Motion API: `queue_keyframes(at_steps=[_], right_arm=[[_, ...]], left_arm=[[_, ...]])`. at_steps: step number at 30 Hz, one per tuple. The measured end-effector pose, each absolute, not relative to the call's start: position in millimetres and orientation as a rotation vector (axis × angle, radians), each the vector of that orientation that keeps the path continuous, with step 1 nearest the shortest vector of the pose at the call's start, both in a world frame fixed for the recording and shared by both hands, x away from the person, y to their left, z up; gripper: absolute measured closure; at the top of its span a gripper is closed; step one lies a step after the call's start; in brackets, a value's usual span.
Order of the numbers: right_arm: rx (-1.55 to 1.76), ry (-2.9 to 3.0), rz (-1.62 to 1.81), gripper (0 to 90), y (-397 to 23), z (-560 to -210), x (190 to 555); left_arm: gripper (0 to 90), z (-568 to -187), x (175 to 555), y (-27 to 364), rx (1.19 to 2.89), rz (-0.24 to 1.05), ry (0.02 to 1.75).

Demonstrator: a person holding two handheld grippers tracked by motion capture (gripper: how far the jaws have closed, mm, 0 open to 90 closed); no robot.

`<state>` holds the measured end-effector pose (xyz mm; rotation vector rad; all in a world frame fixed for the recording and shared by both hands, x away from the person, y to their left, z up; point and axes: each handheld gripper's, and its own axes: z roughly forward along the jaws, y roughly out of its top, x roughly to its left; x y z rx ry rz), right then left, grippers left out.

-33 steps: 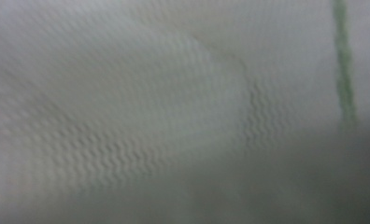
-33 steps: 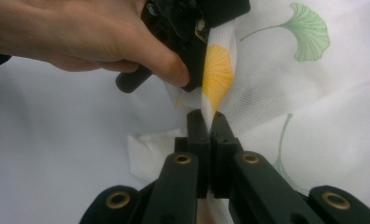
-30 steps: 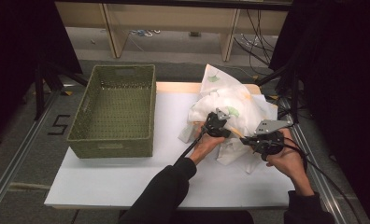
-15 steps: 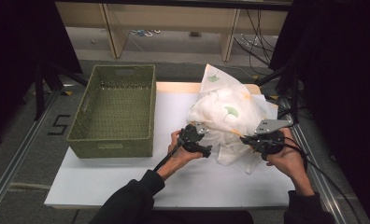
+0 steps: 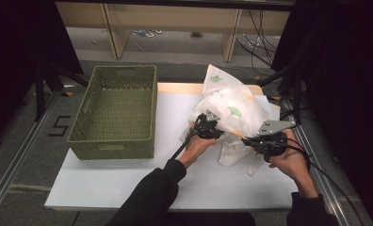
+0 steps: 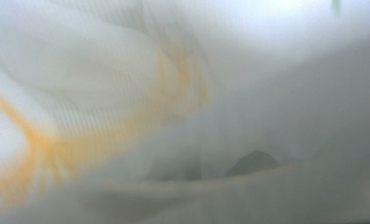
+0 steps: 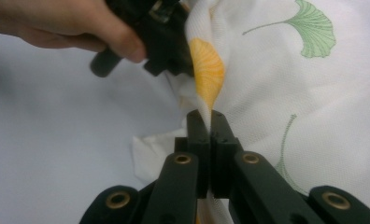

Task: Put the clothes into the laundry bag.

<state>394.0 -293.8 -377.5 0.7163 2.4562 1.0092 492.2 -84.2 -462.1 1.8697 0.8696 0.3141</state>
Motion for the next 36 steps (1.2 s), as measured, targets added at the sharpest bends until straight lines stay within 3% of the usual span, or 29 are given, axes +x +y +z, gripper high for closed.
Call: queue_keyframes(at_steps=[5,8,11,15,18,23,30,31,32,36], right_arm=[[0.713,2.460,1.018,90.0,-293.7,-378.4,394.5],[0.692,2.482,0.993,90.0,-290.4,-384.3,397.7],[0.693,2.481,0.973,90.0,-285.0,-389.8,397.5],[0.688,2.496,0.962,90.0,-288.8,-389.6,399.4],[0.713,2.492,0.955,90.0,-289.8,-389.9,400.0],[0.732,2.495,0.947,90.0,-288.6,-392.6,401.2],[0.707,2.489,0.955,90.0,-289.7,-392.5,402.4],[0.707,2.489,0.956,90.0,-289.7,-392.6,402.5],[0.708,2.500,0.958,90.0,-289.4,-393.0,402.7],[0.691,2.499,0.955,90.0,-288.4,-395.0,403.5]], left_arm=[[83.0,-459.1,507.2,-91.4,1.840,0.387,0.869],[79.4,-479.6,521.1,-86.0,1.894,0.318,0.949],[74.7,-478.8,513.4,-86.8,1.926,0.336,0.905],[48.0,-459.4,495.7,-73.1,2.018,0.323,0.862],[34.8,-439.3,482.6,-49.1,2.062,0.357,0.880],[32.1,-424.8,479.5,-16.8,2.103,0.517,0.960],[27.6,-464.2,502.8,-20.8,2.207,0.562,1.109],[28.4,-471.2,507.9,-21.6,2.215,0.540,1.113],[36.8,-476.6,510.7,-22.2,2.222,0.527,1.109],[78.9,-478.3,505.2,-19.2,2.225,0.486,1.018]])
